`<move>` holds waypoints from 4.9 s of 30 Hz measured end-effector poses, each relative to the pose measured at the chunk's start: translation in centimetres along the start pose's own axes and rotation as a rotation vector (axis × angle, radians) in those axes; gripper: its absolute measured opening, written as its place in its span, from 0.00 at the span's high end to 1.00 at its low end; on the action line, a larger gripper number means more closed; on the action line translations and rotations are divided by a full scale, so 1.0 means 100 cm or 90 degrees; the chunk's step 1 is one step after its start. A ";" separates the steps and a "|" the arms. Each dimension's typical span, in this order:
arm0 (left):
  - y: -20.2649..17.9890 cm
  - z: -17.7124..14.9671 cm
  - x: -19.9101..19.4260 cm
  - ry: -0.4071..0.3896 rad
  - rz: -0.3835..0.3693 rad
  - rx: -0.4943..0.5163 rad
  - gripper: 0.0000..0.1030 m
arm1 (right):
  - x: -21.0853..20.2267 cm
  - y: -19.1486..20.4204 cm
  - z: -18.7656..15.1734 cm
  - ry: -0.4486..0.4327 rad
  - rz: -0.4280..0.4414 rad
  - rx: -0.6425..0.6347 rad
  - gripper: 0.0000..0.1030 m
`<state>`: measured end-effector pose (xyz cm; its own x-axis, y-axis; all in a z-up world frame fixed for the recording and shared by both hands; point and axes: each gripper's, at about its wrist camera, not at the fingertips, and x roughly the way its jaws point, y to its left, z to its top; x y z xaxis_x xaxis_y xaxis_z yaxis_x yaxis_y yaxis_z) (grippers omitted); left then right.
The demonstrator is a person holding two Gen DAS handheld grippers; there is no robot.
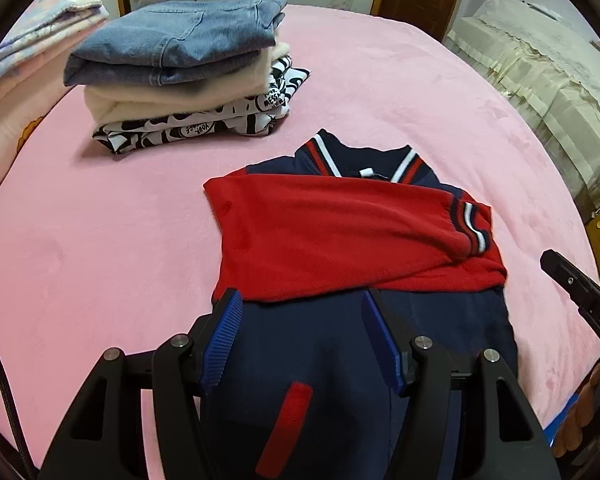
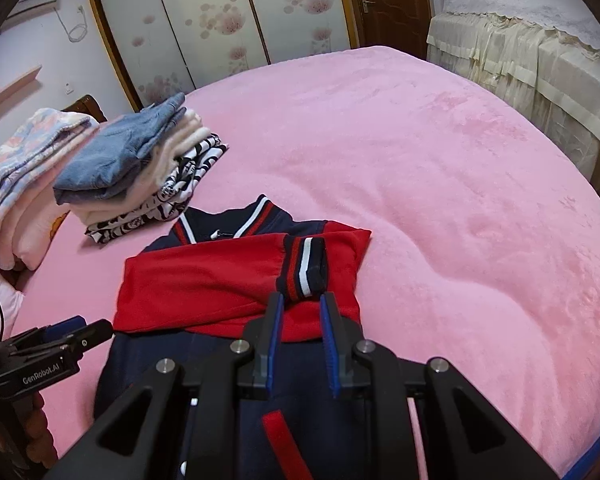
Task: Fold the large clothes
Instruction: 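Open the right tool on the cuff and lift both tools away, then grasp the striped ribbed hem at its two ends with both tools, then lift the held hem and fold it over onto the collar with both tools, then lay the hem flat at the collar and open both tools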
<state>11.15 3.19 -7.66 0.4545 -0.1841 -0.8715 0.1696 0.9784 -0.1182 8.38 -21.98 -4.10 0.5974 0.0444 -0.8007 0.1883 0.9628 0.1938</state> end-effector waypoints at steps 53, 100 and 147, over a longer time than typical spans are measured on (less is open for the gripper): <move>0.095 -0.194 -0.010 0.070 -0.129 -0.093 0.29 | -0.032 -0.066 -0.189 0.202 0.129 0.030 0.64; 0.046 -0.158 -0.054 0.039 -0.119 -0.014 0.90 | -0.077 -0.050 -0.137 0.108 0.246 0.015 0.90; 0.075 0.071 0.085 -0.012 -0.068 -0.069 0.67 | 0.108 -0.048 0.058 0.067 0.144 0.024 0.48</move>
<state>22.46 8.29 -12.58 0.4556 -0.2879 -0.8423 0.1224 0.9575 -0.2611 18.49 -27.69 -10.41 0.5433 0.2869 -0.7890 0.0888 0.9149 0.3938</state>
